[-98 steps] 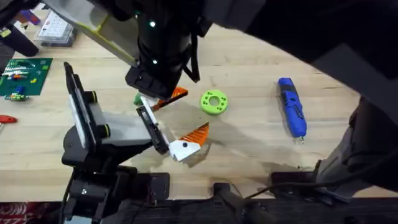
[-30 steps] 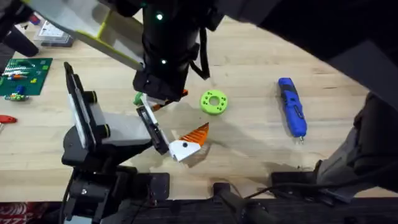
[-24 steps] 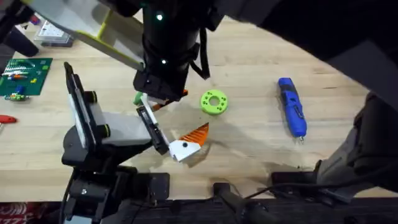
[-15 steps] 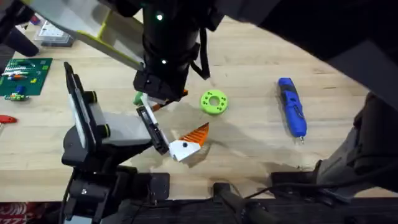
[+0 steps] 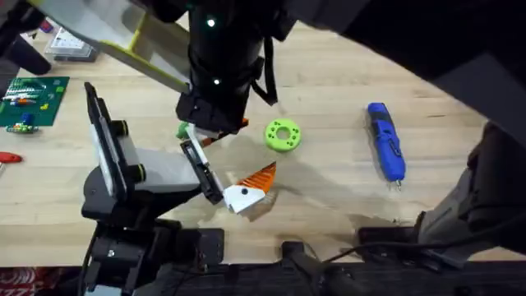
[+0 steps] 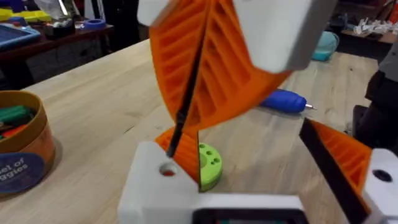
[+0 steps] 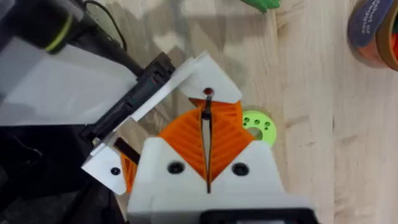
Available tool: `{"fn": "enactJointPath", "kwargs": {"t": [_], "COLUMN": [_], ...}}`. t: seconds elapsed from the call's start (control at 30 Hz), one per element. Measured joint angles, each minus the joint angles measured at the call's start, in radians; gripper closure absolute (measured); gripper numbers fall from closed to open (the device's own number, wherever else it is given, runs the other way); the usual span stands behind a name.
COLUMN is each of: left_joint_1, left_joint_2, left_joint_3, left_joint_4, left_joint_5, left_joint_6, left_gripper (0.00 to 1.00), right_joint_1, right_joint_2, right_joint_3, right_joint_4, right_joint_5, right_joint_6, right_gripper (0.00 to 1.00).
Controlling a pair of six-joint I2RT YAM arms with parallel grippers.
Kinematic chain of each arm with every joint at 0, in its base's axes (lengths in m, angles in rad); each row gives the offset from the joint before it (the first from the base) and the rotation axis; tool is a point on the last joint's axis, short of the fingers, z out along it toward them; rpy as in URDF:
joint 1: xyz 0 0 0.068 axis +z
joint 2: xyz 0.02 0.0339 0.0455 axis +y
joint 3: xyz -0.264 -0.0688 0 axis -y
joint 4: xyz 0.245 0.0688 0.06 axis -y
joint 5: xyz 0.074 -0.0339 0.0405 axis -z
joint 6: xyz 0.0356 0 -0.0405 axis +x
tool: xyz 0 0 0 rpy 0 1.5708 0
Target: Pick up the gripper from the table and insert it into the empty holder that is missing its gripper. Then pick up a screw, insert it into the mounting hole, and use the screwdriver to tighten it. Finally, clean up the table by picking up the vegetable and placing it into the bucket.
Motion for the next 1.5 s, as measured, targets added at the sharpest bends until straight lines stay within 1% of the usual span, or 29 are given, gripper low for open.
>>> {"fn": "enactJointPath", "kwargs": {"t": [1.5], "left_joint_1": [0.0], "left_joint_2": [0.0], "left_joint_3": [0.0], "left_joint_4": [0.0], "left_joint_5": [0.0], "left_joint_6": [0.0], "left_gripper": [0.014], "right_joint_1": [0.002], "right_joint_2": [0.016], "right_joint_3": [0.0], "right_joint_4": [-0.004], "right_joint_5": [0.0], "right_joint_6": [-0.003], "right_gripper": [0.991]}}
